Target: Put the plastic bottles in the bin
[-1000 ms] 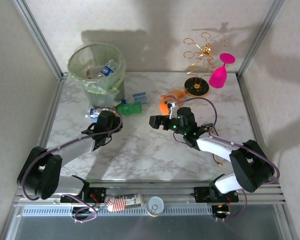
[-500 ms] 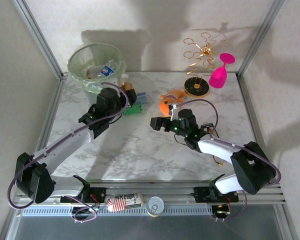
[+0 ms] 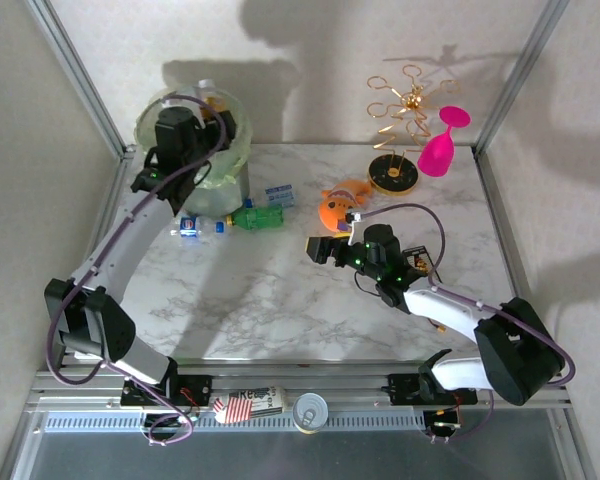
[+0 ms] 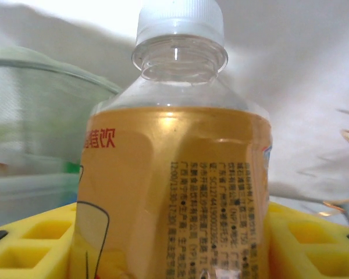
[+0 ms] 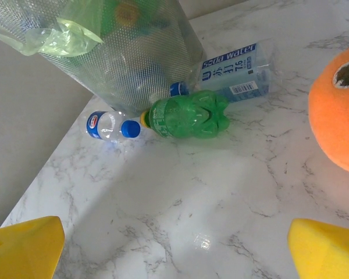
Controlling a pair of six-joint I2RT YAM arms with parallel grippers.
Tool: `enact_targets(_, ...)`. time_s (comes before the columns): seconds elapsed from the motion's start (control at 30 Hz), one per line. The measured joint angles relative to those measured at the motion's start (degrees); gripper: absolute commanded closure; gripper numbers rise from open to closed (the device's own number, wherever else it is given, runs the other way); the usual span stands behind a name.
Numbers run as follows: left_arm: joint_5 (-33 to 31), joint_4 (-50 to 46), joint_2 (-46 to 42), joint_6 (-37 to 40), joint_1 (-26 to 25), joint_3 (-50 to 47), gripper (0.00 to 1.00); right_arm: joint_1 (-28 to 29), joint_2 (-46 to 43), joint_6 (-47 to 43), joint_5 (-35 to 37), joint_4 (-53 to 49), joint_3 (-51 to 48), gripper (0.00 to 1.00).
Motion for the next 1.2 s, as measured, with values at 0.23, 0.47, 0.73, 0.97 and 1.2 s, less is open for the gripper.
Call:
enact_targets(0.23, -0.83, -1.84, 3.65, 1.4, 8.15, 0.15, 0.55, 0.0, -0.26, 0.0, 0.61, -0.04, -0.02, 0.01)
enact_targets(0.47, -0.28, -1.77, 7.08, 0.94, 12.2, 0.7, 0.41, 0.0, -0.39, 0.0, 1.05, -0.59, -0.02, 0.01)
enact_targets(0.73, 2.49, -2.03, 7.85, -1.18, 12.02, 3.28, 0.0, 0.0, -0.48, 0.0, 1.27, -1.33, -0.02, 0.01)
enact_targets(0.97, 2.8, -2.73, 6.62, -2.12, 12.02, 3.56, 0.0, 0.0, -0.46, 0.0, 1.25, -1.33, -0.02, 0.01)
enact_targets(1.2, 2.34, -2.84, -4.26, -4.07, 12.07, -0.57, 0.0, 0.0, 0.44, 0.0, 0.81, -1.27, 0.02, 0.01)
